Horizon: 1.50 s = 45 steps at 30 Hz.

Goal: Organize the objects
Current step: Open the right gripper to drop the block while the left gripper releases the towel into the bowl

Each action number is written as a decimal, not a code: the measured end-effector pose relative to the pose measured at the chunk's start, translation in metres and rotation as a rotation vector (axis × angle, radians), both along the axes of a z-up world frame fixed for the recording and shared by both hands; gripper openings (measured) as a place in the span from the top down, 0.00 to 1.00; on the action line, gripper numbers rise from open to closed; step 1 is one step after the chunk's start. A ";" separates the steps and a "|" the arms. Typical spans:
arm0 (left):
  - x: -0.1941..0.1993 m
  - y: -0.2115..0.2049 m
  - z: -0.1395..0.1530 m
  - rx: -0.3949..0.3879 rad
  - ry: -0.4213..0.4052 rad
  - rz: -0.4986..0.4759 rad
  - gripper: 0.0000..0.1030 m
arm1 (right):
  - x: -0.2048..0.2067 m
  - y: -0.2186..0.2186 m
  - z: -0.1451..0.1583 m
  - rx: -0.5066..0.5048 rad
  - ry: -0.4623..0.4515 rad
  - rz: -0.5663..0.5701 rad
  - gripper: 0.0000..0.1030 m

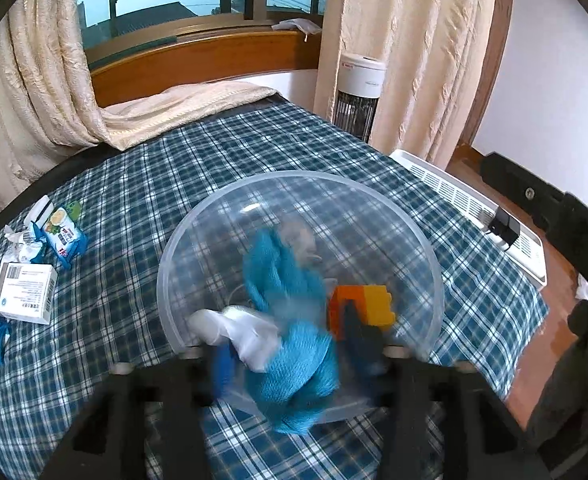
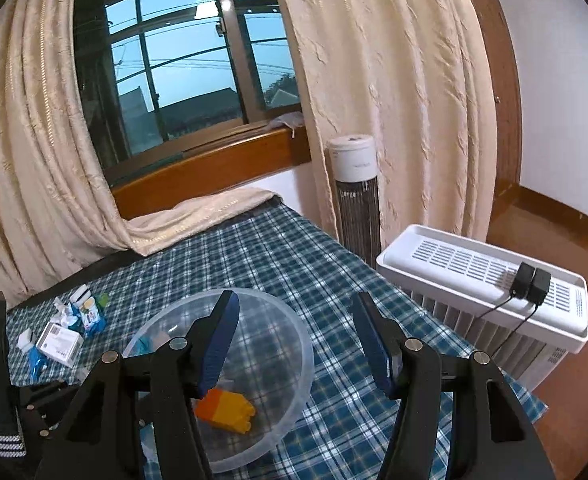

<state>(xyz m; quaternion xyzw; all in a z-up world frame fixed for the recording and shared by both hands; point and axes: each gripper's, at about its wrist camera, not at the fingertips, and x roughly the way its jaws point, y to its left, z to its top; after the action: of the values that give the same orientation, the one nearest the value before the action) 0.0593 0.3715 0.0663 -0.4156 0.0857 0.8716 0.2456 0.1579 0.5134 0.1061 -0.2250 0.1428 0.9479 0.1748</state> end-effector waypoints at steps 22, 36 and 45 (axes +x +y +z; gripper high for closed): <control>0.005 -0.041 0.002 0.126 -0.014 -0.069 0.15 | -0.014 -0.002 -0.024 -0.002 -0.073 -0.015 0.41; 0.016 -0.049 0.010 0.186 -0.028 -0.155 0.15 | -0.017 -0.008 -0.033 -0.007 -0.103 -0.016 0.41; 0.006 -0.040 -0.013 0.061 -0.003 -0.148 0.13 | -0.026 -0.018 -0.044 0.007 -0.135 0.009 0.41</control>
<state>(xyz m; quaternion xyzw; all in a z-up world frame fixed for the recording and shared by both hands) 0.0655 0.3312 0.0533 -0.4019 0.0894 0.8525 0.3222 0.1324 0.4953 0.0624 -0.2883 0.1263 0.9319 0.1803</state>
